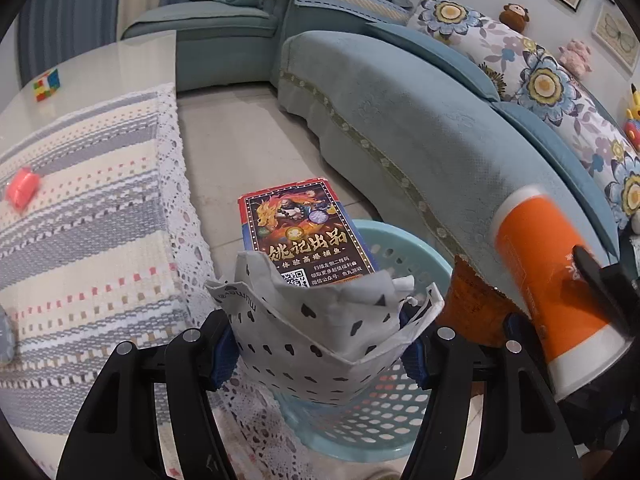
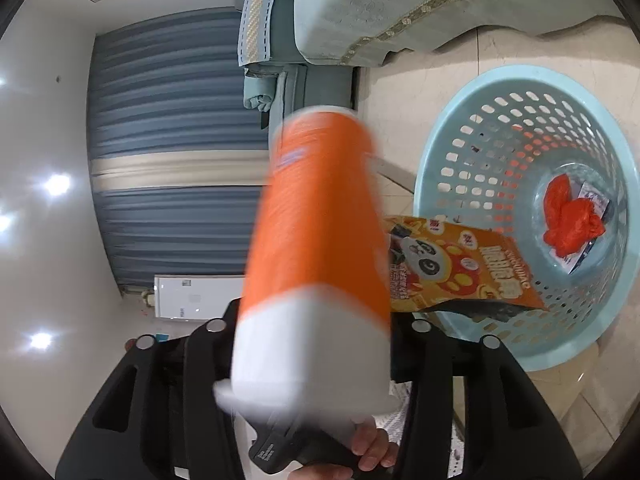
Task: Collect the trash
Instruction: 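Open the right tool dropping the orange cup while the left tool drops the polka-dot bag, then move both tools back over the table toward the bottles and carton, then grasp the pink drink bottle with the right tool while the left tool grasps the white carton, then carry the pink bottle and white carton with both tools over the blue basket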
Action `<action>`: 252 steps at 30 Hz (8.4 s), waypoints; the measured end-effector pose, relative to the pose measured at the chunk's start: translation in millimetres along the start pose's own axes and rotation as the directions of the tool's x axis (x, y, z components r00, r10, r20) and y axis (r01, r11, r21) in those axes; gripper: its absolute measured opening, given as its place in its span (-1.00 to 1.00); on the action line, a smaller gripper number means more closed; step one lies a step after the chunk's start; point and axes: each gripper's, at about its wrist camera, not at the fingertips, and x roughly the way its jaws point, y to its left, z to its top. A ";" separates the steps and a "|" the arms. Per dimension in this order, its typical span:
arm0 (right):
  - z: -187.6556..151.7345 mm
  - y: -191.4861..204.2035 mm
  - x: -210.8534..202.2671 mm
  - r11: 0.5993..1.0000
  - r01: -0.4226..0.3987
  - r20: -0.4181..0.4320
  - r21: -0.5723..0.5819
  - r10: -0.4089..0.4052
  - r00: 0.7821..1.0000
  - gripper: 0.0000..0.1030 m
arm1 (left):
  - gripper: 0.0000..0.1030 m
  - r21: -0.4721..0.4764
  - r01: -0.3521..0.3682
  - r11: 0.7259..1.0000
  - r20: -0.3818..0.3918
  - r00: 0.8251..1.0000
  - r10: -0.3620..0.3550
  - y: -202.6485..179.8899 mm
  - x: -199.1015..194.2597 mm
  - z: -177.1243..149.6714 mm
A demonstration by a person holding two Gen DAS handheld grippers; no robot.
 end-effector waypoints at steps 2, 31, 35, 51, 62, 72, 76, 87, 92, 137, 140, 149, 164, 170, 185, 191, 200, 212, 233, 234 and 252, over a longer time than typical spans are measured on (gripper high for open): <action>-0.7 2.1 -0.2 1.000 -0.011 -0.004 -0.006 0.011 1.000 0.03 | 0.23 0.001 0.014 1.000 -0.008 1.000 -0.014 -0.9 0.9 -0.1; -19.3 46.7 -2.7 0.969 0.061 0.033 -0.240 -0.055 0.998 -0.74 | 0.79 -0.016 0.091 0.996 -0.008 0.996 -0.091 20.5 -33.9 -5.0; -26.9 56.5 -0.1 0.966 0.018 0.036 -0.257 -0.009 0.999 -0.74 | 0.85 -0.032 0.062 0.998 0.039 0.997 -0.060 37.2 -58.1 -2.3; -78.7 116.0 46.1 0.930 -0.097 0.000 -0.355 0.104 0.995 0.88 | 0.86 -0.148 -0.025 0.989 0.141 0.989 0.046 133.1 -177.9 -33.1; -166.6 119.3 157.7 0.873 0.079 -0.141 -0.481 -0.166 0.976 0.88 | 0.85 -0.166 -0.537 0.827 0.318 0.765 0.560 232.2 -254.7 -48.6; -251.9 113.1 238.6 0.654 0.243 -0.099 -0.717 -0.441 0.892 0.88 | 0.85 -0.054 -0.457 0.888 0.182 0.870 0.459 301.4 -219.9 -22.5; -260.2 107.8 255.9 0.598 0.272 -0.073 -0.754 -0.488 0.870 0.88 | 0.85 0.110 -0.482 0.869 0.195 0.868 0.457 304.7 -213.2 -11.1; -267.1 58.9 289.6 0.643 0.321 -0.167 -0.695 -0.579 0.798 0.88 | 0.82 0.148 -0.248 0.957 0.030 0.969 0.246 359.6 -182.7 -13.7; -281.3 59.3 297.6 0.645 0.324 -0.163 -0.692 -0.577 0.800 0.88 | 0.81 0.029 -0.106 0.994 0.020 0.994 0.105 383.0 -181.0 -8.7; -297.6 75.3 348.1 0.704 0.267 -0.149 -0.658 -0.469 0.871 0.00 | -0.27 0.067 -0.190 0.980 0.111 0.977 0.182 378.5 -183.5 -1.5; -302.1 84.0 341.3 0.706 0.253 -0.137 -0.662 -0.446 0.885 -0.05 | -0.27 0.058 -0.173 0.983 0.139 0.977 0.163 372.8 -190.8 1.4; -296.9 95.8 328.2 0.746 0.219 -0.162 -0.629 -0.402 0.901 -0.08 | -0.29 -0.029 -0.089 0.996 0.194 0.977 0.092 371.4 -213.8 8.0; -296.9 136.4 294.4 0.683 0.194 -0.054 -0.704 -0.324 0.944 -0.11 | -0.33 -0.127 -0.019 0.992 0.360 0.931 0.064 365.9 -280.3 12.3; -302.8 160.5 278.5 0.620 0.186 0.003 -0.762 -0.283 0.959 -0.11 | -0.33 -0.083 -0.020 0.996 0.366 0.929 0.049 347.0 -283.2 6.0; -303.3 193.4 213.7 0.460 0.291 0.216 -0.839 -0.211 0.954 -0.11 | -0.33 -0.055 -0.047 0.997 0.322 0.945 0.062 314.9 -284.8 7.4; -283.8 201.7 170.5 0.458 0.309 0.265 -0.834 -0.159 0.951 -0.11 | -0.33 -0.028 -0.049 0.998 0.342 0.938 0.056 275.3 -297.8 -3.3; -235.8 187.6 107.0 0.510 0.396 0.357 -0.764 -0.177 0.917 -0.11 | -0.33 0.058 -0.117 0.991 0.333 0.938 0.091 204.0 -286.6 -22.0; -164.0 165.8 8.9 0.571 0.510 0.487 -0.644 -0.208 0.848 -0.11 | -0.33 0.099 -0.045 0.994 0.360 0.933 0.007 114.8 -283.0 -16.5; -84.1 131.0 -58.0 0.605 0.677 0.651 -0.418 -0.321 0.688 -0.11 | -0.32 0.239 0.015 0.971 0.241 0.968 -0.074 -16.3 -174.2 0.7; -81.8 129.0 -57.7 0.602 0.681 0.649 -0.418 -0.326 0.687 -0.11 | -0.32 0.235 0.021 0.972 0.230 0.970 -0.077 -18.7 -165.7 -0.2; -18.7 57.0 -42.6 0.648 0.699 0.502 -0.301 -0.515 0.694 -0.10 | -0.32 0.134 0.131 0.982 0.084 0.986 -0.143 -34.6 -61.3 -37.2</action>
